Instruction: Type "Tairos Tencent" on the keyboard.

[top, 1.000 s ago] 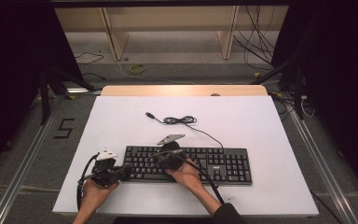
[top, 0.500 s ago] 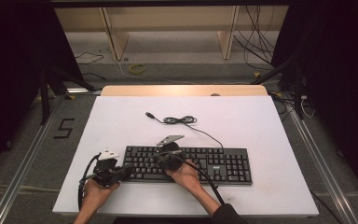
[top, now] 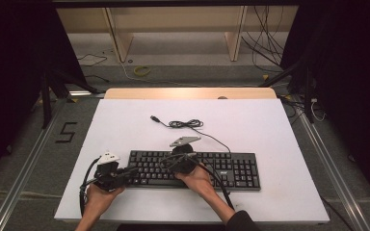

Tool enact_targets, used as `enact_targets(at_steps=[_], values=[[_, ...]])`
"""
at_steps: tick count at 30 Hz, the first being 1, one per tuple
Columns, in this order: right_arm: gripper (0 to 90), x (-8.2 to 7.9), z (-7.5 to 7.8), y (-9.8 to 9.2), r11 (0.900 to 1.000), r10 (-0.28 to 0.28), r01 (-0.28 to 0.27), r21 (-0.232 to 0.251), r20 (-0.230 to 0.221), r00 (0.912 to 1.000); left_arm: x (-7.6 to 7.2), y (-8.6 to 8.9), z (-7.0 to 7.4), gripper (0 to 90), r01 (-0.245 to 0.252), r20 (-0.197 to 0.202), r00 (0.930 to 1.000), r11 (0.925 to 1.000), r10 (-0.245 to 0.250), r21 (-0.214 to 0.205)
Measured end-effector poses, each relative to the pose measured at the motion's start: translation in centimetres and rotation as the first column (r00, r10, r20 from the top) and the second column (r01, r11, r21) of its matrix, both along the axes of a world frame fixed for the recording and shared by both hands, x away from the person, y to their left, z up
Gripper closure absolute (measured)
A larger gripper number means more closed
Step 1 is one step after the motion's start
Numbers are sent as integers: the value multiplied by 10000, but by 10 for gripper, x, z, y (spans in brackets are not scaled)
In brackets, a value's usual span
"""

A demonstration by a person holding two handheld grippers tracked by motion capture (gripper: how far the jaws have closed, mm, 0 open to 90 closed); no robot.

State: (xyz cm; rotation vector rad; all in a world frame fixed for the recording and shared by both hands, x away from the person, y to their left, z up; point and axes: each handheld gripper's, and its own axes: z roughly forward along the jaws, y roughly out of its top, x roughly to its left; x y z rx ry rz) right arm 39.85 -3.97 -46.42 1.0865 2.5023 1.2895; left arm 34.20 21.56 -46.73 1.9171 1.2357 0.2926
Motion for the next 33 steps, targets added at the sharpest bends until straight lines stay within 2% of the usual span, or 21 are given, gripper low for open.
enact_targets(at_steps=[8, 12, 33], values=[[568, -6, 5, -9, 9995, 171, -171, 269, -7, 9999, 2, 0, 3, 594, -80, -17, 10000, 9996, 80, -264], [533, -10, 8, -15, 9989, 233, -237, 395, 90, 9997, 3, -2, 5, 523, -144, -3, 9999, 9993, 144, -343], [420, -23, 9, -34, 9969, 332, -339, 714, 110, 9994, 9, -7, 9, 394, -7, 91, 10000, 9991, 11, -427]])
